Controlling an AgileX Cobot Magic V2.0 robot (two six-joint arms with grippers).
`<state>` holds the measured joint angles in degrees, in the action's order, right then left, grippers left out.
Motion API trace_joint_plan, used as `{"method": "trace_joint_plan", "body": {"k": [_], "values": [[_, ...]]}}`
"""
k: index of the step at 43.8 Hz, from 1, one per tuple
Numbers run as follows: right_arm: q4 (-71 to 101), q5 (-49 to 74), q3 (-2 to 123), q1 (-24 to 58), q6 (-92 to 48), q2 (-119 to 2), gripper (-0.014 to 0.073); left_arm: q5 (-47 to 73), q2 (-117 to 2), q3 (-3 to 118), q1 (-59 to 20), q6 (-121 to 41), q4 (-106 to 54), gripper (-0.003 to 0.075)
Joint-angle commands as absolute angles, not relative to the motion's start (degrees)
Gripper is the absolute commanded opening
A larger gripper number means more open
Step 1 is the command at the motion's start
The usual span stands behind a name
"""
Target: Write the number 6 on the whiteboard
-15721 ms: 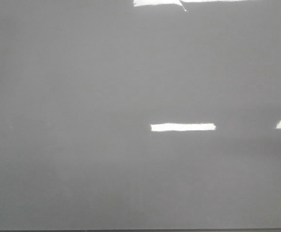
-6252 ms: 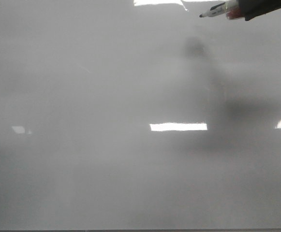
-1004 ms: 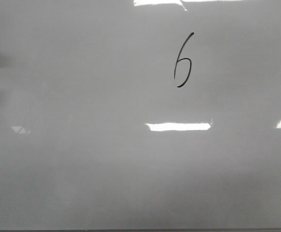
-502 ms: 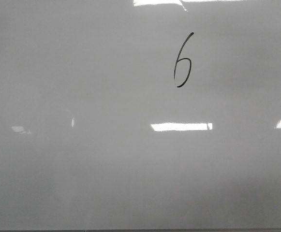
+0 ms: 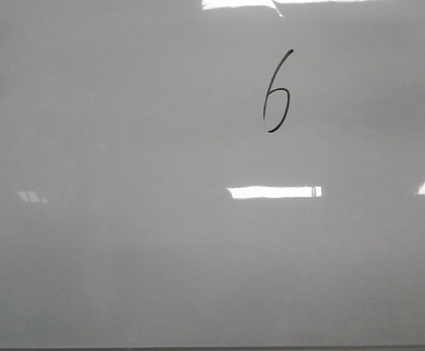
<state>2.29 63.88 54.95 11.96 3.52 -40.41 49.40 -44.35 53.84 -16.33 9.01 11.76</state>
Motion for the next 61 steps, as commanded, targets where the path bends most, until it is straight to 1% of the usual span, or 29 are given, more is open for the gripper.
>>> {"method": "trace_joint_plan", "body": {"k": [1, 11, 14, 18, 22, 26, 29, 61], "values": [[1.6, 61.2, 56.9, 11.7, 3.8, -39.3, 0.0471, 48.2, -41.5, 54.1, -17.4, 9.0, 11.4, 0.0375], [1.6, 60.8, 56.9, 11.7, 3.7, -39.3, 0.0373, 48.2, -39.8, 51.8, -17.4, 9.0, 10.9, 0.0373], [1.6, 60.8, 56.9, 11.7, 3.7, -39.3, 0.0314, 47.8, -39.8, 51.8, -17.4, 9.0, 10.5, 0.0345], [1.6, 60.8, 56.9, 11.7, 3.7, -39.3, 0.0200, 47.0, -39.8, 51.8, -17.4, 9.3, 9.6, 0.0259], [1.6, 60.8, 56.9, 11.7, 3.7, -39.3, 0.0082, 46.6, -39.8, 51.8, -17.4, 9.5, 9.4, 0.0147], [1.6, 60.8, 56.9, 11.7, 3.7, -39.3, -0.0018, 46.5, -39.8, 51.8, -17.4, 9.5, 9.0, 0.0046], [1.6, 60.8, 56.9, 11.7, 3.7, -39.3, -0.0072, 46.5, -39.8, 51.8, -17.4, 9.5, 8.5, -0.0013], [1.6, 60.9, 56.9, 11.7, 3.7, -39.3, -0.0069, 46.2, -39.3, 51.8, -17.4, 9.5, 8.3, -0.0020]]}}
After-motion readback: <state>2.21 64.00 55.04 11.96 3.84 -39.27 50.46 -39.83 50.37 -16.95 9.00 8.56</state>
